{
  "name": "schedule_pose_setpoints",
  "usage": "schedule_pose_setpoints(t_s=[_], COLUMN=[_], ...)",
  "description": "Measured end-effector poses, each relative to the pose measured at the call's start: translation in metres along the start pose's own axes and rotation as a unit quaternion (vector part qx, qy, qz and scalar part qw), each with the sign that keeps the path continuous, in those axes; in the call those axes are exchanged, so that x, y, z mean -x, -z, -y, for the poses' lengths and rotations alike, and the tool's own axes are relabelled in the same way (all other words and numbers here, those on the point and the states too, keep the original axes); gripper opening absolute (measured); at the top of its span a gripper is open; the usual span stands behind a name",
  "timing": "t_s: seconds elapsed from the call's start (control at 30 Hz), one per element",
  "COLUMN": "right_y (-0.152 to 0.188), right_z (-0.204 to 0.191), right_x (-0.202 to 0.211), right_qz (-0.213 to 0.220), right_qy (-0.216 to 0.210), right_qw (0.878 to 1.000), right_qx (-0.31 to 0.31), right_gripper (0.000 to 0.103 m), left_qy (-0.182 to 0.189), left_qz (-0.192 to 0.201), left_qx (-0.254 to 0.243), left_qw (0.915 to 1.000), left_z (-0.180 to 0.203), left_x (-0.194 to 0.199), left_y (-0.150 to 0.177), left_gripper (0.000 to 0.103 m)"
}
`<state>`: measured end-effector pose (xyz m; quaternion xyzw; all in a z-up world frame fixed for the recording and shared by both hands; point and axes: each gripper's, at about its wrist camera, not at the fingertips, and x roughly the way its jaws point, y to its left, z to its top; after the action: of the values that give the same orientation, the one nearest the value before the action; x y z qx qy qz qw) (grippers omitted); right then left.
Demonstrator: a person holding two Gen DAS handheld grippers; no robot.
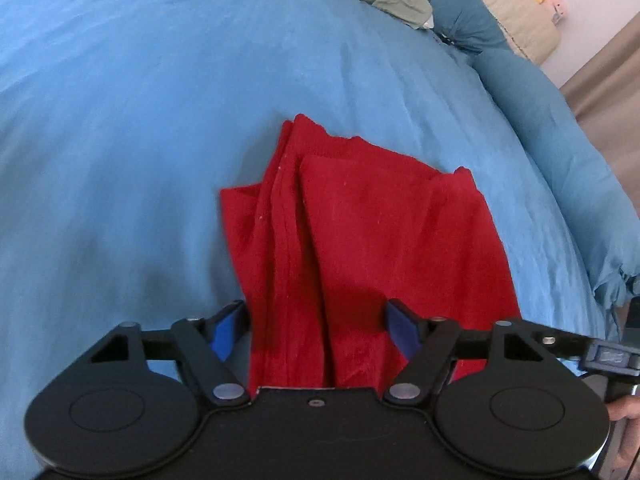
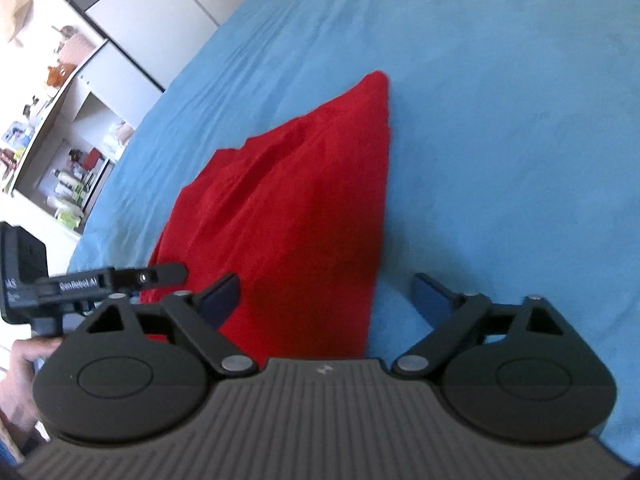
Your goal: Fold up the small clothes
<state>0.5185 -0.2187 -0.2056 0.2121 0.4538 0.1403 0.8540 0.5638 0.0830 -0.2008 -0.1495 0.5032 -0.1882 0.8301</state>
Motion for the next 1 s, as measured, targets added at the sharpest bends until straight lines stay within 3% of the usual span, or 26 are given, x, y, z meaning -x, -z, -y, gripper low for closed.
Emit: schedule_pose_setpoints(t_s=[0.07,0.1,0.17,0.23,0.33,0.47,0.6,0.73,0.9,1.0], right_y=[0.000,0.001,0.002,0.003,0.002,0.009,0.027,0.062,0.116,0.143], right_z=[0.001,0.000,-0.004,-0.011,-0.022,-0.033,-0.030,-0.011,0.023,0.045], right_x=[-0.007,-0.008,-0.005,0.004,0.024,0.065,0.120,0.165,0.177,0.173], right_qz=[0.000,0.003,0.015,0.027,0.040,0.045,0.042,0.027,0.014,0.025], right_qy=[-0.010,-0.011,-0.003,0.003,0.001,0.005,-0.005,-0.005,0.009,0.028], right_qw=[1.000,1.000,1.000,1.000,0.999,0.999,0.998,0.999,1.000,0.999], right_qx=[-0.002,-0.006,0.003,0.008,0.020,0.026,0.040,0.026,0.012,0.008], right_gripper=[0.068,0.066,0.049,0.044,0.042,0.041,0.041,0.041,0.042,0.044], left_qy=[0.002,0.002,-0.008,-0.020,-0.029,-0.006,0.013,0.038,0.017,-0.004], left_qz=[-0.001,-0.001,0.006,0.012,0.027,0.033,0.031,0.014,-0.005,0.015], left_qx=[-0.004,-0.008,-0.016,-0.028,-0.042,-0.053,-0.079,-0.068,-0.089,-0.094], left_qw=[1.0000,1.0000,0.9998,0.9993,0.9984,0.9980,0.9963,0.9969,0.9959,0.9955], left_z=[0.002,0.004,0.010,0.022,0.040,0.072,0.106,0.129,0.147,0.140], left_x=[0.001,0.002,0.008,0.015,0.034,0.063,0.088,0.096,0.074,0.069], left_y=[-0.001,-0.001,0.001,0.000,0.003,0.019,0.055,0.103,0.161,0.177], left_gripper=[0.049,0.040,0.033,0.030,0.026,0.023,0.023,0.023,0.022,0.026])
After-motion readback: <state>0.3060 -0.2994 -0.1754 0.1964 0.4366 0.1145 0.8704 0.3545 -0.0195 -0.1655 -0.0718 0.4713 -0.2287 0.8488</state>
